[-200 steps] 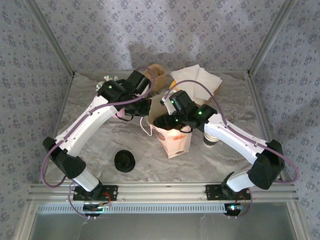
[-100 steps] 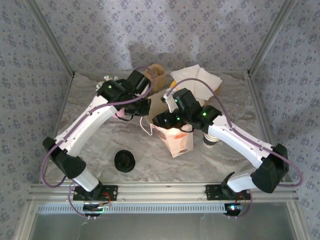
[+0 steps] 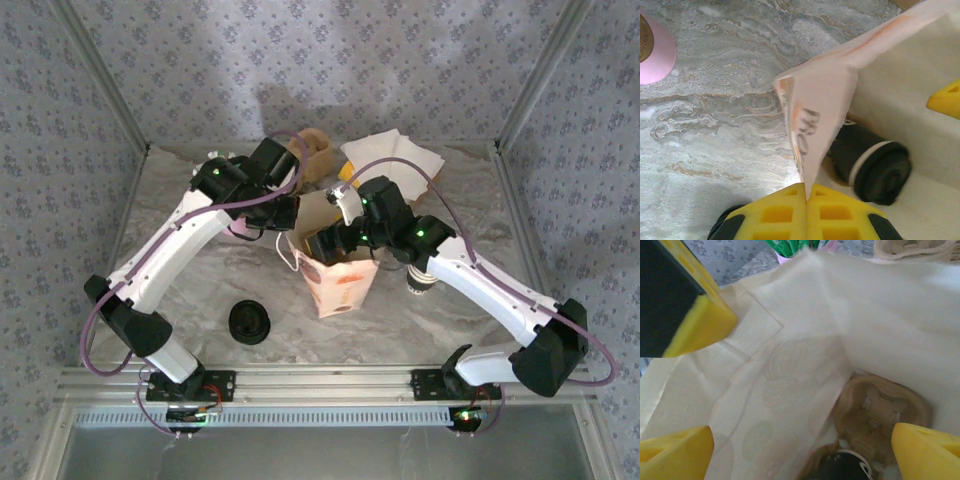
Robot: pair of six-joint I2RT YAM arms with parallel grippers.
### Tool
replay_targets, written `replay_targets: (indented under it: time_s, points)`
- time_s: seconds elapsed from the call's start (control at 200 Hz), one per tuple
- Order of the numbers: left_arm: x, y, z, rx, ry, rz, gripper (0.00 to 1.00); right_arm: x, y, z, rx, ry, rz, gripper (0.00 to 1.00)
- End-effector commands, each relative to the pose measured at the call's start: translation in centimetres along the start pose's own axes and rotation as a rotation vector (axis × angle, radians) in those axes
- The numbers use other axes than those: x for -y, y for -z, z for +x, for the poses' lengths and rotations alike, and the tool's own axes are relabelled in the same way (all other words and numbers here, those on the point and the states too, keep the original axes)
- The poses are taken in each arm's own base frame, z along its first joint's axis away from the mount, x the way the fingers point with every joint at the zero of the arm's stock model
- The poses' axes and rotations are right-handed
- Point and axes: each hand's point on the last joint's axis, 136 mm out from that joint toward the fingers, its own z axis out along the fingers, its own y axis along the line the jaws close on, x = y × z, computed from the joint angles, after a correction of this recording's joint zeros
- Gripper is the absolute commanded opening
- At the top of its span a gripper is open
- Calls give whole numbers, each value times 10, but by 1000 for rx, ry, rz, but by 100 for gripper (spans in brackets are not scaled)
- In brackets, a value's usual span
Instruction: Pack the takeout coffee
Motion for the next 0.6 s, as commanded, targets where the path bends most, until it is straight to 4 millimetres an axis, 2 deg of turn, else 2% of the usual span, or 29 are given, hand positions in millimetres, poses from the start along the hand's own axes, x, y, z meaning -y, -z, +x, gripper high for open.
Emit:
replay_targets:
  time_s: [0.0,0.015,0.05,0.45,0.47,0.595]
  points:
    - [-8,4,0,-4,-9,-25,0,-11,13,-16,72,31,-53,93]
    - [-7,4,0,-4,-10,-24,0,-8,9,-6,49,24,-49,93]
    - [-7,4,0,-5,-9,-25,0,-7,9,-5,49,21,-47,93]
    - [-8,1,0,-7,-7,-29,0,1,23,-14,79,-10,-9,91]
    - [-9,2,0,-8,-7,-29,0,-3,29,-27,109,-3,-13,91]
    - [-8,1,0,-6,-5,-28,0,-9,34,-38,133,-7,-35,91]
